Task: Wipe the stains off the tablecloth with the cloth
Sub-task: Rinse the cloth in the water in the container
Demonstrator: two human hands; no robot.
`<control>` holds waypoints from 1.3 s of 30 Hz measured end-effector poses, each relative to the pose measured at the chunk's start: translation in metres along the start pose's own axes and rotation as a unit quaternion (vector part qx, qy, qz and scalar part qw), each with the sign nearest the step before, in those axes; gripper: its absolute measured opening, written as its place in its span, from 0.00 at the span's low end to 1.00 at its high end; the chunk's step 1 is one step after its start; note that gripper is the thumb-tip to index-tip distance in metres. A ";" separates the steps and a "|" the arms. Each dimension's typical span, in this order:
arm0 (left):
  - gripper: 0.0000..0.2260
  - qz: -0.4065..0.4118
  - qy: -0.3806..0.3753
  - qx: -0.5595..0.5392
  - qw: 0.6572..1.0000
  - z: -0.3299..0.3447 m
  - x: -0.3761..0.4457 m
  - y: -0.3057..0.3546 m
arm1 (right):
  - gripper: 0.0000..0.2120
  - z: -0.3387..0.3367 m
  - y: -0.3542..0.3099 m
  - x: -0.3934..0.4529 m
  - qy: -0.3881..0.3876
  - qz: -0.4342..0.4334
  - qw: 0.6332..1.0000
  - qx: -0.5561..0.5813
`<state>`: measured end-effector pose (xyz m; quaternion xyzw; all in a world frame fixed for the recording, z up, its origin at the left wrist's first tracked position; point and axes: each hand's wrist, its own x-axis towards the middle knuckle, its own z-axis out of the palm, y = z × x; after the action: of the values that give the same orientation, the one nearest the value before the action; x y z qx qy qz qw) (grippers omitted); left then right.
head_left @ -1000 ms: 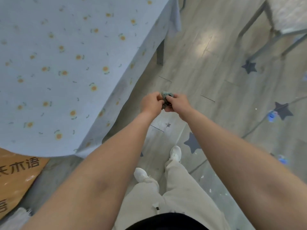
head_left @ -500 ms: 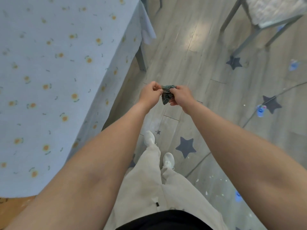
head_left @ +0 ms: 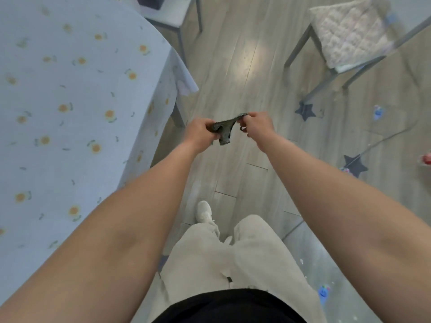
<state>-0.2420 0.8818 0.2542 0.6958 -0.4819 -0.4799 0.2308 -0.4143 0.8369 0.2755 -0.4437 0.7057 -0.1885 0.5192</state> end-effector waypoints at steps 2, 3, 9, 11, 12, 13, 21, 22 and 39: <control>0.12 -0.015 -0.018 -0.029 0.999 -0.007 0.028 0.009 | 0.10 -0.005 -0.018 0.029 0.014 -0.007 1.000 0.011; 0.13 -0.021 -0.024 -0.040 0.999 -0.009 0.039 0.014 | 0.10 -0.007 -0.026 0.040 0.008 -0.013 1.000 0.012; 0.08 -0.080 -0.060 -0.179 0.979 -0.009 0.125 0.066 | 0.07 -0.028 -0.077 0.131 -0.006 -0.007 0.997 0.071; 0.11 -0.125 -0.030 -0.225 0.966 -0.010 0.163 0.088 | 0.05 -0.038 -0.093 0.175 -0.009 0.004 0.997 0.071; 0.11 -0.142 -0.010 -0.246 0.959 -0.011 0.178 0.096 | 0.08 -0.040 -0.099 0.197 -0.021 0.002 0.998 0.064; 0.11 -0.152 0.011 -0.265 0.952 -0.013 0.195 0.107 | 0.11 -0.044 -0.111 0.217 -0.033 0.001 0.998 0.053; 0.14 -0.176 0.046 -0.314 0.932 -0.027 0.321 0.186 | 0.12 -0.062 -0.224 0.339 -0.103 -0.019 0.989 0.104; 0.14 -0.168 0.048 -0.289 0.941 -0.030 0.336 0.190 | 0.12 -0.060 -0.237 0.355 -0.112 -0.014 0.987 0.116; 0.07 -0.152 0.124 -0.571 0.797 -0.129 0.558 0.239 | 0.09 -0.029 -0.357 0.562 -0.224 0.100 0.966 0.083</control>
<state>-0.1922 0.2629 0.2486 0.5552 0.0247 -0.6070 0.5680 -0.3245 0.1785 0.2282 -0.3571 0.5940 -0.0892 0.7153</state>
